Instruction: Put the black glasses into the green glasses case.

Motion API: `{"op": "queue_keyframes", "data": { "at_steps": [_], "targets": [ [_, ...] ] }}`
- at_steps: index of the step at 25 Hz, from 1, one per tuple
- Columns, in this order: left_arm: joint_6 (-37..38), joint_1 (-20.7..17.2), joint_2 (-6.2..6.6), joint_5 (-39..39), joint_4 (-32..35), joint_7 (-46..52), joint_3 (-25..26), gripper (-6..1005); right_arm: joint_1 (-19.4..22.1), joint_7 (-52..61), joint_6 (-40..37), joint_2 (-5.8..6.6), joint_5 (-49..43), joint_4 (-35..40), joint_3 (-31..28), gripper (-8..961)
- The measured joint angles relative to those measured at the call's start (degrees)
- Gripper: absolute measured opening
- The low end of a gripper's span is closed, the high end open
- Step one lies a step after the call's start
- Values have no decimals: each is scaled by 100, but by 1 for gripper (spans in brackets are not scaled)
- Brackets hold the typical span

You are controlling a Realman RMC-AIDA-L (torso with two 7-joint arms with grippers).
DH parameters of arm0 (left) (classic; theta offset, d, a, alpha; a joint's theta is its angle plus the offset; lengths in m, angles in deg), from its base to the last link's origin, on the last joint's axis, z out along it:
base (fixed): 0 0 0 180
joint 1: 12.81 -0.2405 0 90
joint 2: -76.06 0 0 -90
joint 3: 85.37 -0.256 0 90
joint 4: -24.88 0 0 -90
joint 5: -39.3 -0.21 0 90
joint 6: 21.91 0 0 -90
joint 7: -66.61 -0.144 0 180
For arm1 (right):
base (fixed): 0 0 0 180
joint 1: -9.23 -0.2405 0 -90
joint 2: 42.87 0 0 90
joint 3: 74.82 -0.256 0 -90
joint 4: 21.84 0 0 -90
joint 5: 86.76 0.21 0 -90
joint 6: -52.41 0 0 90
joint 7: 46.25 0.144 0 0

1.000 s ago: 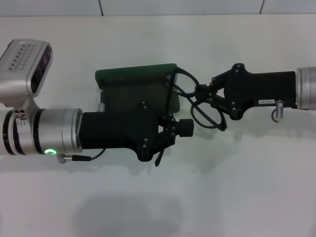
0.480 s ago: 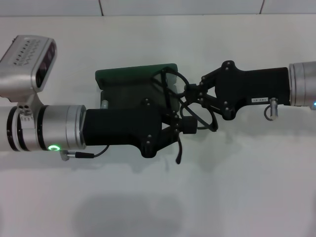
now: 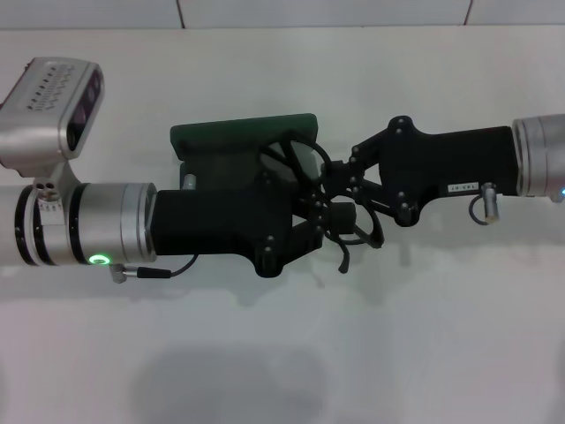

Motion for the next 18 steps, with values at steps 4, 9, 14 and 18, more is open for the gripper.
{"op": "queue_keyframes", "data": {
  "at_steps": [4,9,14,18],
  "targets": [
    [0,5,0,0,0,0,0,6,-5,8,-106,0,8,0,0,37],
    [1,9,-5,2,0,5,0,6,-16,9,-134,3,10,-9,23,37],
    [2,8,-8,1,-8,8,0,6,-51,10,-149,3,18,-36,123,37],
    [3,6,-9,4,-9,8,0,6,-51,10,-150,3,60,-36,147,37]
  ]
}}
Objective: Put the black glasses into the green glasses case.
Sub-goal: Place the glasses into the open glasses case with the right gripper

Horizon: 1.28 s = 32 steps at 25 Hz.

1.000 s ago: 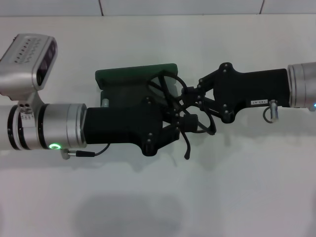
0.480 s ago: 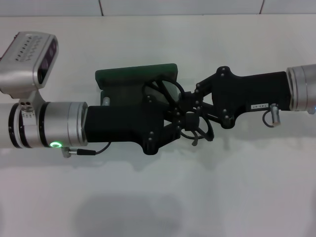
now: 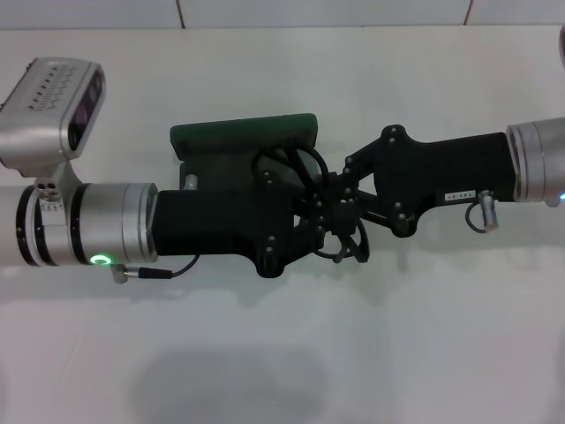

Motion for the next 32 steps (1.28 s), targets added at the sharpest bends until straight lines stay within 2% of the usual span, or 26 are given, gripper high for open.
{"op": "queue_keyframes", "data": {
  "at_steps": [17,21,25,27,29,30,32],
  "targets": [
    [-3,-63,12,-27,0,60,0,6,40,-1,218,11,164,-7,-34,52],
    [-138,-320,79,-107,66,77,2,6,21,-12,617,10,165,21,-4,57],
    [-533,-664,217,-127,79,117,-6,6,-144,-49,1170,9,152,63,234,63],
    [-681,-843,282,-129,96,140,-8,6,-255,-80,1658,13,125,245,626,65],
    [-792,-1016,318,-130,162,174,-9,6,-255,-80,1658,13,125,245,626,68],
    [-848,-1108,328,-131,226,216,-9,6,-345,-195,2104,15,122,420,1062,69],
    [-920,-1272,324,-132,397,331,-3,6,-422,-256,2289,12,121,475,1311,72]
  ]
}}
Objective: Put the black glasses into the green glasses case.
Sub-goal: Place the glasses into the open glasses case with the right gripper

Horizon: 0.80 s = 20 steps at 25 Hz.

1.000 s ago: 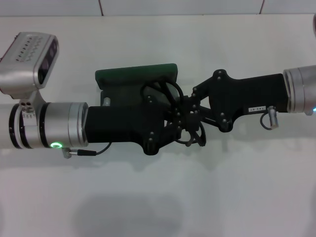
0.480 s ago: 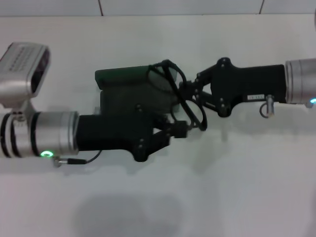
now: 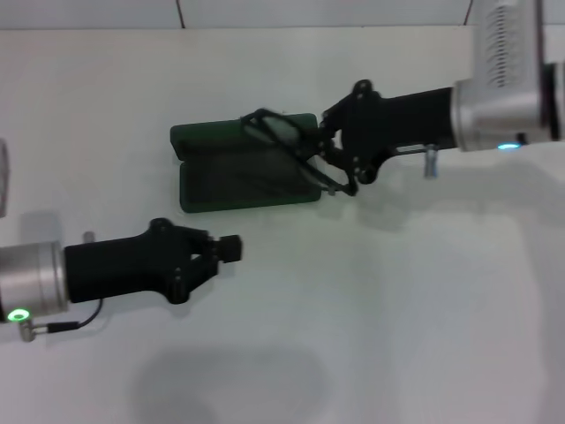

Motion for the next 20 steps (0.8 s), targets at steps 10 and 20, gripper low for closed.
{"op": "queue_keyframes", "data": {
  "at_steps": [10,20],
  "targets": [
    [12,-222,-49,-5,130,65,4,5,-185,-80,1359,-12,9,423,1600,84],
    [22,-241,-75,-16,90,63,0,5,-209,-84,2246,-12,35,734,2481,97]
  ]
}}
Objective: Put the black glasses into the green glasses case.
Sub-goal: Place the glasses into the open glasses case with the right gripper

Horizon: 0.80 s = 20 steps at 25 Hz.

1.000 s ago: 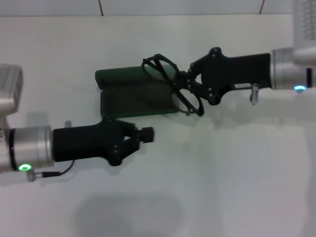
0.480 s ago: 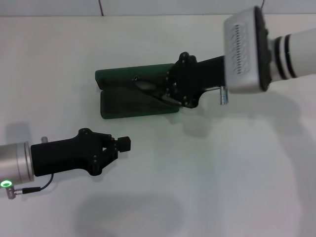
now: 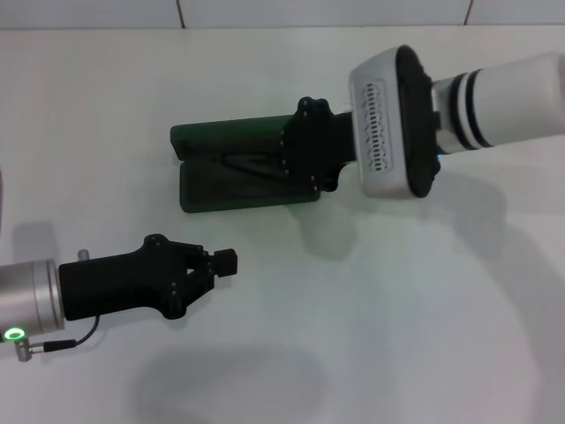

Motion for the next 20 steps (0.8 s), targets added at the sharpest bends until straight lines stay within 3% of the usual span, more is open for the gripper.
{"op": "queue_keyframes", "data": {
  "at_steps": [12,20],
  "targets": [
    [1,-35,-30,1,-11,-52,-6,5,-133,-4,761,0,156,54,732,113],
    [1,-35,-28,2,-12,-57,-6,5,-179,22,841,0,321,63,811,123]
  ]
}}
